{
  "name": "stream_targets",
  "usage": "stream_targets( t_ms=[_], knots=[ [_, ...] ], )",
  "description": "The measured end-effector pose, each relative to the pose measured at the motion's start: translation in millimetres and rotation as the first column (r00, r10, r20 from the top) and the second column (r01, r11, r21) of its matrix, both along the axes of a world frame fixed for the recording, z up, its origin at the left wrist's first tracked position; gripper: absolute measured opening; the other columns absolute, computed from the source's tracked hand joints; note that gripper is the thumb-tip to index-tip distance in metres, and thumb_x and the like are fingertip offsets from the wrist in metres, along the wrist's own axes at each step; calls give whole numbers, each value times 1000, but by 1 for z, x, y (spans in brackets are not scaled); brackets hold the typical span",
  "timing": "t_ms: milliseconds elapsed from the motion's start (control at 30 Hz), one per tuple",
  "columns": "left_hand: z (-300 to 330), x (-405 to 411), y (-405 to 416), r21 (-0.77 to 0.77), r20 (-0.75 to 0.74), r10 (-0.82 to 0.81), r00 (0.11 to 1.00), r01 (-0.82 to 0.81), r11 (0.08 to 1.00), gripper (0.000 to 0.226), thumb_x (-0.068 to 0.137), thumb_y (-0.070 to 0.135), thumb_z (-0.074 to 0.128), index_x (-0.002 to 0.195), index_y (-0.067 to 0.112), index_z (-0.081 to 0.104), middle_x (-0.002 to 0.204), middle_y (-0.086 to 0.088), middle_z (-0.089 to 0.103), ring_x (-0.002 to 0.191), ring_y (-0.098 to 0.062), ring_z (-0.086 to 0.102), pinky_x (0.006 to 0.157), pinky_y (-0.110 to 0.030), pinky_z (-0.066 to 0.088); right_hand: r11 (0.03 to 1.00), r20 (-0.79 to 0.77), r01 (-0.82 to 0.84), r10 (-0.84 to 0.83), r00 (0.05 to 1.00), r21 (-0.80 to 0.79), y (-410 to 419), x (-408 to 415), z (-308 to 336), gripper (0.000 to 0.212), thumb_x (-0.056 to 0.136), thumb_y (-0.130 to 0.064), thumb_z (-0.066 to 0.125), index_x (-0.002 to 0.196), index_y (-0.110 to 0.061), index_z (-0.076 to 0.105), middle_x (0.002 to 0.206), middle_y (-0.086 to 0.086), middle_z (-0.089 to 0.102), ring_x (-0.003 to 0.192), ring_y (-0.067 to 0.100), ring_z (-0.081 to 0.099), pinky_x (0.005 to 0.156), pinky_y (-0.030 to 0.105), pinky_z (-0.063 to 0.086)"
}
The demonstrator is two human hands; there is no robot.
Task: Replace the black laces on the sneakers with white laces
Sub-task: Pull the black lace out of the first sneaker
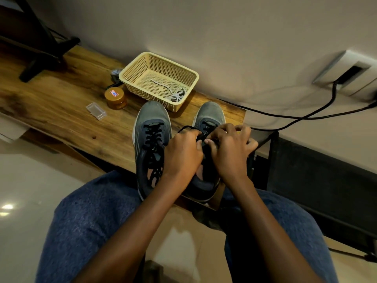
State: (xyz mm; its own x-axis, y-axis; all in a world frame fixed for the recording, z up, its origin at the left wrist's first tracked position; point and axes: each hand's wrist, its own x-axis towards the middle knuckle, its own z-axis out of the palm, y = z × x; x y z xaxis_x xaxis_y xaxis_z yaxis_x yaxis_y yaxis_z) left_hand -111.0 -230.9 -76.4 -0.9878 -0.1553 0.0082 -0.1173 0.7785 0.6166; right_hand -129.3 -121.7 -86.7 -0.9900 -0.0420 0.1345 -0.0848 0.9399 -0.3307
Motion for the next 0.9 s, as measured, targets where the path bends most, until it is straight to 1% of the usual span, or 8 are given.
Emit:
stream_targets(
  t_ms=[100,167,367,500,567,633,767,900],
  knots=[
    [0,-1,0,10,-9,1,1000,-1,1000,33,94,23,56,126,20,60,114,-9,67,105,-27,63,79,-36,51,996,-155,67,-76,985,-61,-2,1,1,12,89,-29,62,95,-22,69,119,0,55,117,21,27,84,35,14],
    [0,-2,0,12,-15,6,1000,-6,1000,32,94,23,56,126,20,60,114,-9,68,104,-26,63,77,-34,51,986,-189,116,-137,972,-120,-4,2,4,9,88,-26,63,94,-21,68,118,1,55,115,20,26,84,34,14],
    [-1,0,1,-18,-7,-9,1000,9,1000,31,95,22,54,125,19,61,116,-8,66,105,-27,61,76,-32,48,999,-34,25,-26,999,-20,-2,1,0,18,88,-36,62,101,-26,69,129,-1,48,123,26,27,91,41,20],
    [1,1,1,-3,-12,-1,1000,1,1000,31,95,23,55,125,19,61,115,-8,66,105,-27,62,76,-32,48,994,-120,84,-92,989,-68,-5,2,0,12,90,-29,61,96,-20,68,122,3,51,117,25,31,84,31,12],
    [1,0,1,4,-18,9,1000,-9,1000,31,95,23,54,125,19,61,114,-8,67,103,-26,63,74,-31,48,986,-148,124,-140,979,-110,-8,3,3,12,91,-25,61,98,-18,66,119,5,50,114,24,34,86,34,16],
    [0,-1,2,-14,-19,6,1000,-7,1000,31,95,24,54,125,19,61,114,-8,67,103,-26,63,71,-28,44,987,-117,110,-123,986,-117,-8,3,4,13,92,-26,58,101,-19,65,120,4,48,115,23,34,89,37,20],
    [0,0,2,-19,-11,-5,1000,4,1000,29,96,24,53,122,17,63,114,-8,66,103,-26,62,69,-26,39,999,5,34,-34,999,-12,-3,1,4,21,92,-38,57,105,-25,68,127,0,46,122,23,28,89,35,14],
    [-1,0,1,-7,-15,4,1000,-4,1000,28,95,22,55,122,17,63,113,-8,67,103,-26,62,69,-26,40,999,28,33,-34,999,20,-1,1,1,17,91,-33,58,101,-22,67,126,0,47,121,23,29,88,35,16]
  ],
)
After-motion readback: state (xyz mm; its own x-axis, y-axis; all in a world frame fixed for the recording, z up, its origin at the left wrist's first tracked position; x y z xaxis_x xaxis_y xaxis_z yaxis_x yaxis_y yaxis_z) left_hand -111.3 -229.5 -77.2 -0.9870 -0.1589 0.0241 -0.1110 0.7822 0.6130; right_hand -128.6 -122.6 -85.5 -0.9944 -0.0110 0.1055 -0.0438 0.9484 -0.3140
